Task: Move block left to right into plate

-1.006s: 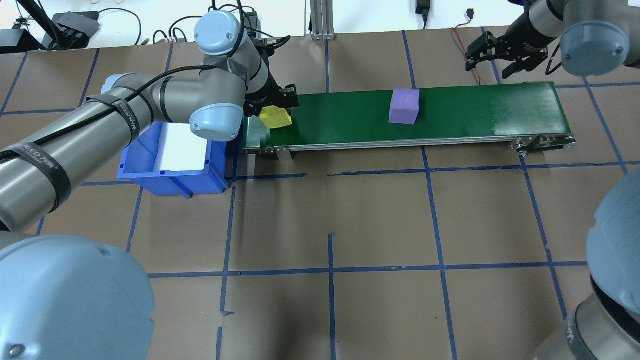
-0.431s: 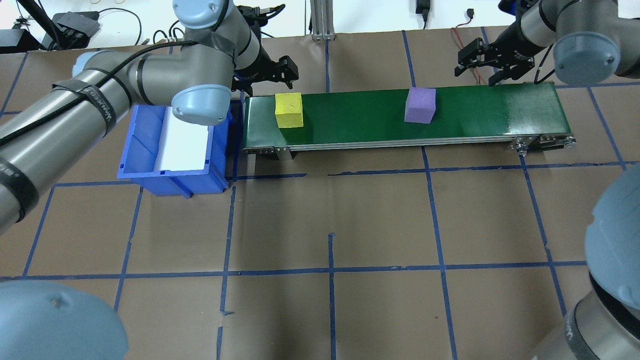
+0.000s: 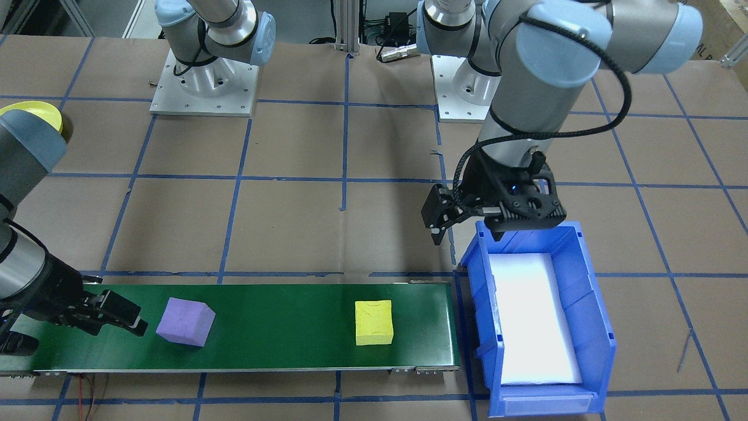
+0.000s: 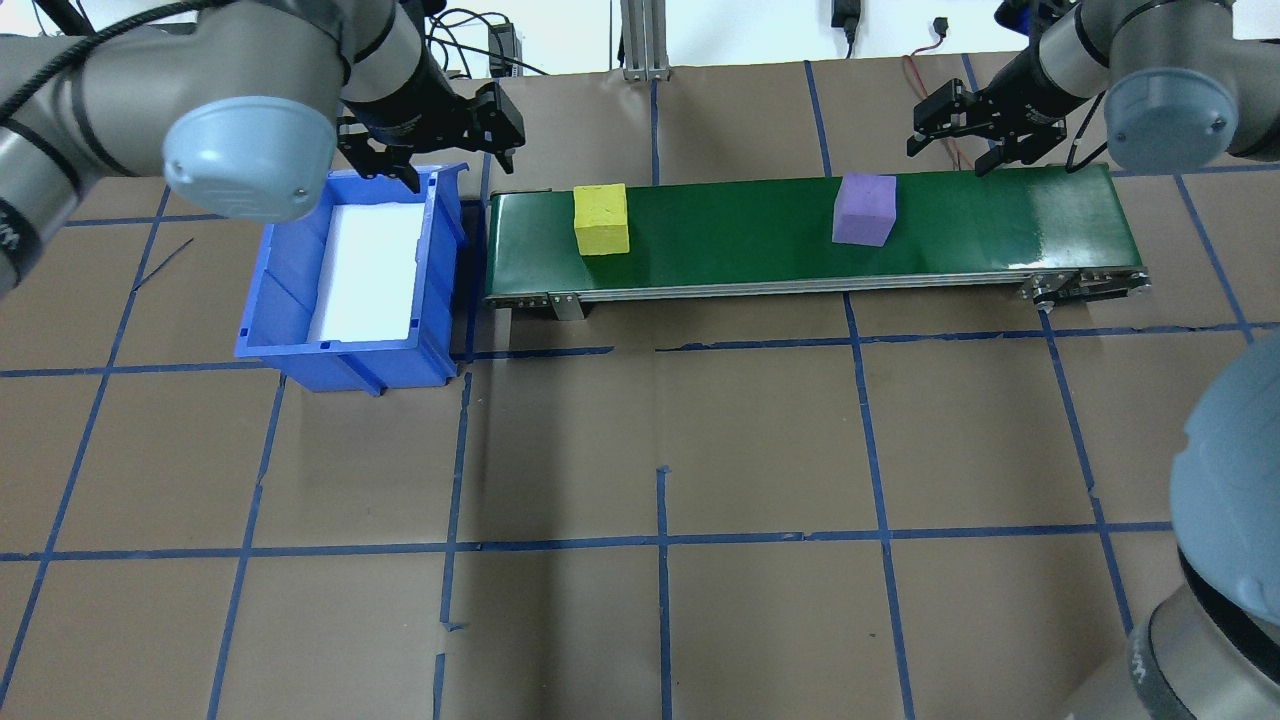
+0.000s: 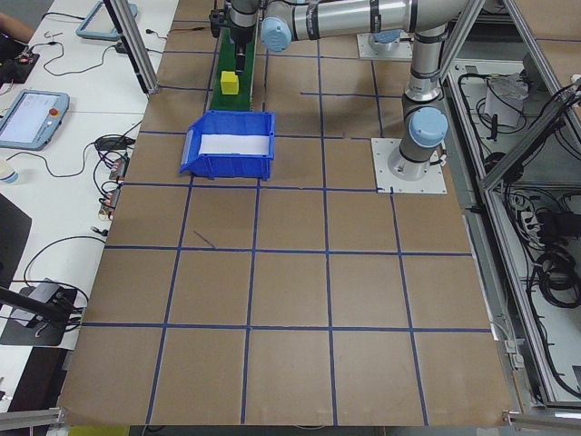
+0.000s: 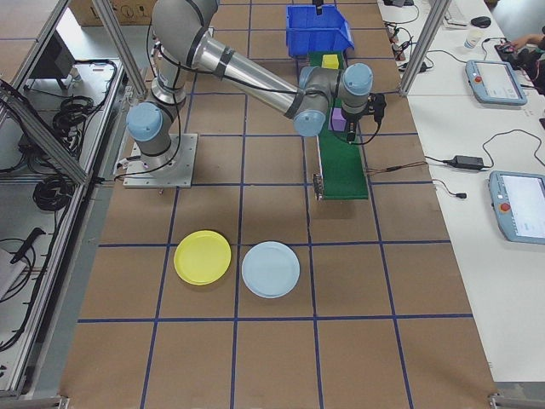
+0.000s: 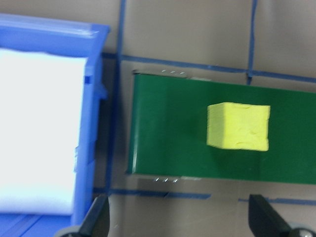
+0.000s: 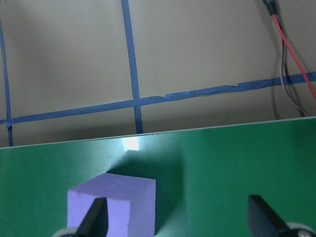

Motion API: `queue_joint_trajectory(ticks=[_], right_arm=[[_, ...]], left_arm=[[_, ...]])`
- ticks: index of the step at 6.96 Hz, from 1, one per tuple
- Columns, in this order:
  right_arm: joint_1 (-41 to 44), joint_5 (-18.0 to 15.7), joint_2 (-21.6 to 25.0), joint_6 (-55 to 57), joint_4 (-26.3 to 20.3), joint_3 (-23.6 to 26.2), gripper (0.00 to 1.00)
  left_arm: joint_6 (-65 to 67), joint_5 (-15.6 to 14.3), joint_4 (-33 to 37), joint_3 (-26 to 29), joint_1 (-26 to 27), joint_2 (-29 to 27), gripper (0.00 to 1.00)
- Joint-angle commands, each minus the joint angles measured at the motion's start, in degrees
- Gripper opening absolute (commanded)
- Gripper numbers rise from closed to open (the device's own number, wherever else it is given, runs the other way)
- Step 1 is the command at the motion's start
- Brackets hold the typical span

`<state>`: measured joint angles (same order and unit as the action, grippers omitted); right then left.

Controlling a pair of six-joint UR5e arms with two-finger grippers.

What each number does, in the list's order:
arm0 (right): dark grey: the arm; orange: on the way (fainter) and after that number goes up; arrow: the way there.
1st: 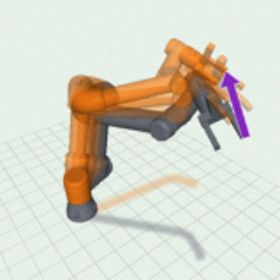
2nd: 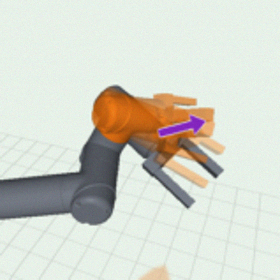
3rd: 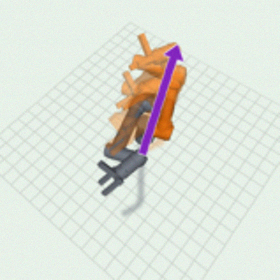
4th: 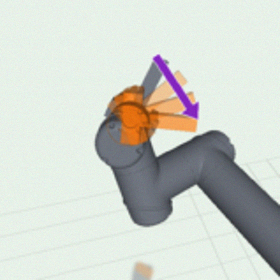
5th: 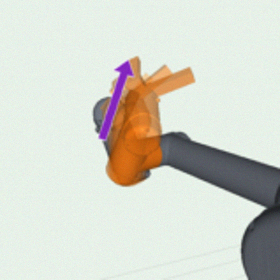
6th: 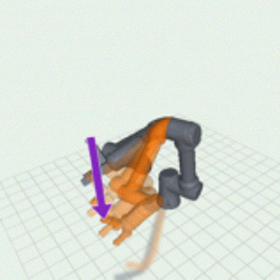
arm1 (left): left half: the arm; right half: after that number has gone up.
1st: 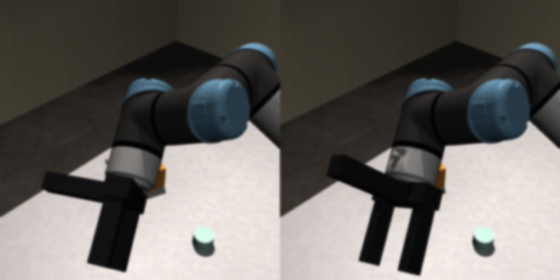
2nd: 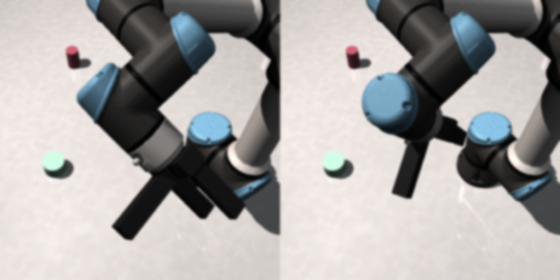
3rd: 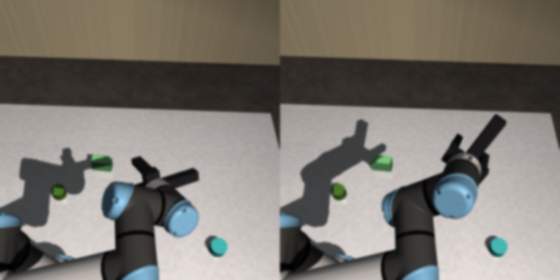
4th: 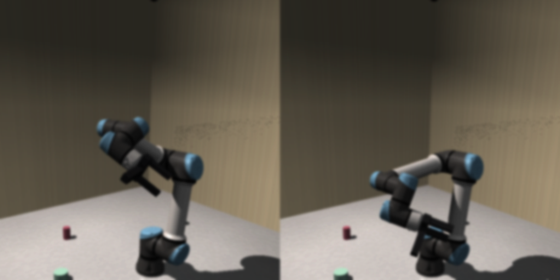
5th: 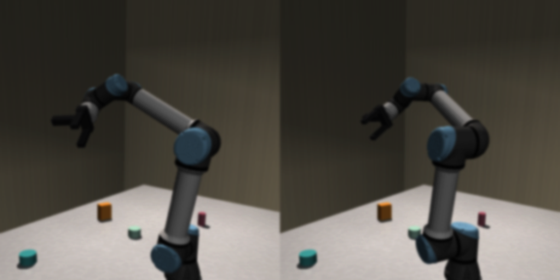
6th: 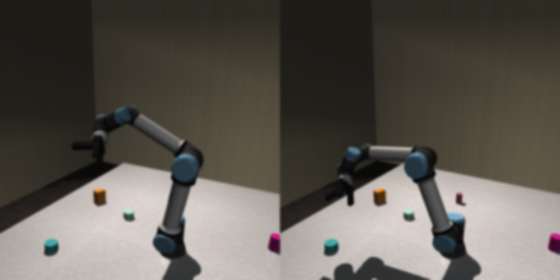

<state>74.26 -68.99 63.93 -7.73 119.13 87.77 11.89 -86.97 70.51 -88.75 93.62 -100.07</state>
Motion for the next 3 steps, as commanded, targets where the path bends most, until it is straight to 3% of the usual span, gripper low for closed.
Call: queue_joint_trajectory(ticks=[1,3], right_arm=[[0.28,-0.09,-0.03,0.09,-0.21,0.83,1.00],[0.28,-0.18,-0.20,-0.61,0.14,1.09,1.00]], left_arm=[[0.06,-0.83,8.29,-0.72,-2.55,5.56,1.00],[0.15,-1.01,10.17,-0.55,-2.65,7.43,1.00]])
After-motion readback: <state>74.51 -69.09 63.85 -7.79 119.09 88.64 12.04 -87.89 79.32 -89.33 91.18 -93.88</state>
